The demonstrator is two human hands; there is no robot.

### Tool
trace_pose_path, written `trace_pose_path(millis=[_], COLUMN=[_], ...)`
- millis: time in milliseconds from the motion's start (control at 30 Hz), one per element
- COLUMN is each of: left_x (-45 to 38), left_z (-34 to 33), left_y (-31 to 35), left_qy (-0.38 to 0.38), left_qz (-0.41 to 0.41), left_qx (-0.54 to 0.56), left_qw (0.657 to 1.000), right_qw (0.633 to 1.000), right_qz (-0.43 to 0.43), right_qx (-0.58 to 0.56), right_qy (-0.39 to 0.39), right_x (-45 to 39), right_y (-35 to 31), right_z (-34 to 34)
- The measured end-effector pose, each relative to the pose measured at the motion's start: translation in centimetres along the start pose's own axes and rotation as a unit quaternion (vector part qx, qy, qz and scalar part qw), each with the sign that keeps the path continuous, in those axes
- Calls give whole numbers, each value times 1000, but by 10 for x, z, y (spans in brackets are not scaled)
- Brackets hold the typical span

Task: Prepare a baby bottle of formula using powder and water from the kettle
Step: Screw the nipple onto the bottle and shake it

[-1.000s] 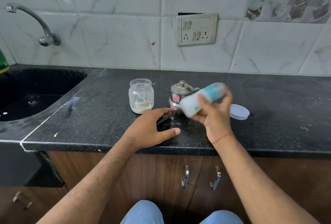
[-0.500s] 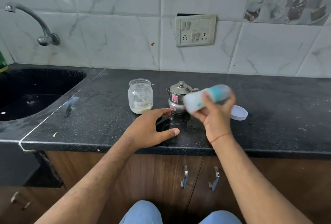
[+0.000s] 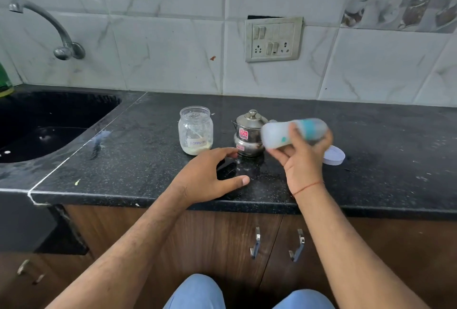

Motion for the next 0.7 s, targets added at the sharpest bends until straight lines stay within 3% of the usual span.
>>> trace_pose_path(millis=[33,133,167,267,400,500,533,633,700], left_x=[0,0,-1,0,0,1,1,0,0], left_z=[0,-1,-1,0,-2,-1,-1,-2,-1], left_y=[-1,-1,-2,-3,-3,-2,-3,-3,-4], left_qy=[2,1,2,2,-1,3,5,3,4], left_qz=[1,1,1,5,4,6,6,3,3], left_qx=[-3,-10,-11,-10,-15,-11,-13,-17,-10], left_qw=[1000,1000,1000,1000,1000,1000,1000,1000,1000], right_qw=[999,987,985,1000,987,1000,1000,981,996], right_qz=[-11,-22,-13,-7,-13,0,-11,-17,-2], right_qx=[-29,115,126,-2,120,-11,-13,138,73], right_qy=[12,-113,-116,1,-109,15,10,-136,-53], right_x=[-2,10,10,0,10,0,0,13,6], right_y=[1,6,6,1,5,-2,-2,7,1], right_z=[4,-21,-23,1,-24,5,3,-27,-13])
Point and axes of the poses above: each hand's wrist, its own x-axis away from the middle knuckle, its own z-axis out of the back of the hand, y = z × x, the point moved 10 cm from there along -x, towards the middle knuckle, and after that the axes turned 7 degrees about x, right-handed, at the moved point
